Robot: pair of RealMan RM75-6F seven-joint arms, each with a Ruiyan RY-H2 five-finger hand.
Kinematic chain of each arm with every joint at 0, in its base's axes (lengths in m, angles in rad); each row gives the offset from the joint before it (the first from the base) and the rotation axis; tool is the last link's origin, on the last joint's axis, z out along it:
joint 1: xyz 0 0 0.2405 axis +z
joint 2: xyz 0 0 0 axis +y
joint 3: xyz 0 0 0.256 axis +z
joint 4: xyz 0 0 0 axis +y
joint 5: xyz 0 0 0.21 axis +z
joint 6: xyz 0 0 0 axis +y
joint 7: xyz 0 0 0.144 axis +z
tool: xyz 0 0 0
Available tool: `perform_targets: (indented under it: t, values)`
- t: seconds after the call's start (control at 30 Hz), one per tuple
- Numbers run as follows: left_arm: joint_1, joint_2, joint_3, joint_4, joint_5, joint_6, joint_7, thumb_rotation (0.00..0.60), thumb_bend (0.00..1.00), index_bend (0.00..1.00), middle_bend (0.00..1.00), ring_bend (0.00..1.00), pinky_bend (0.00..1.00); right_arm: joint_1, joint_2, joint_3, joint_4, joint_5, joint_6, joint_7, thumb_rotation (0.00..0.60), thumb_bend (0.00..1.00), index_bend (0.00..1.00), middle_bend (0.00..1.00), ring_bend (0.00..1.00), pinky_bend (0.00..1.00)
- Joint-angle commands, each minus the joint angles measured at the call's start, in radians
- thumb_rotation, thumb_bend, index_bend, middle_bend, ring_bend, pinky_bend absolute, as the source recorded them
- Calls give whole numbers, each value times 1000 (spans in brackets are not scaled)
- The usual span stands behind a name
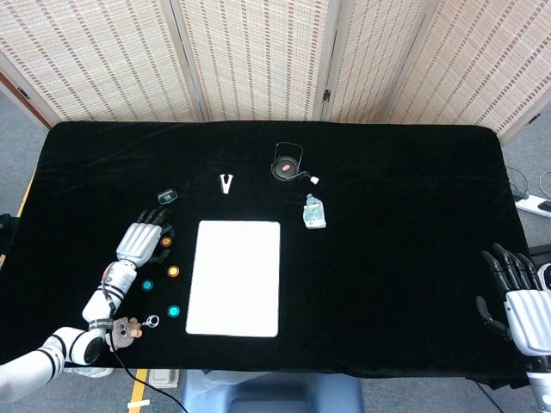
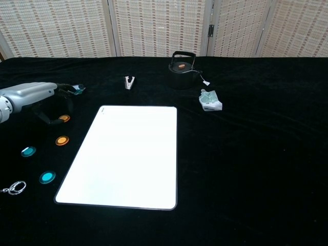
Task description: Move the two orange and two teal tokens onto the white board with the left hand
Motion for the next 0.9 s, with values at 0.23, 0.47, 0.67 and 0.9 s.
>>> perform_targets:
  t: [0.23, 0.47, 0.67, 0.9]
  values:
    - [-15, -31, 2, 51, -39, -25, 25, 600, 429, 426, 106, 5, 0, 0, -3, 1, 9, 3, -4, 10, 600, 511, 0, 1, 34, 0]
    - [-21, -55, 6, 92, -51, -33, 20, 600, 429, 424, 106, 4, 0, 2, -5, 2, 12, 2, -7, 10, 600, 511, 0, 1, 34, 0]
    - [-26, -64, 6, 113, -58, -40, 11, 600, 429, 431, 106, 4, 0, 2, -4, 2, 10, 4, -10, 7, 600, 510, 0, 1, 34, 0]
    - [-28, -74, 7, 133, -57, -36, 2, 600, 431, 500, 106, 6, 0, 2, -5, 3, 9, 5, -11, 6, 600, 511, 0, 1, 33, 0]
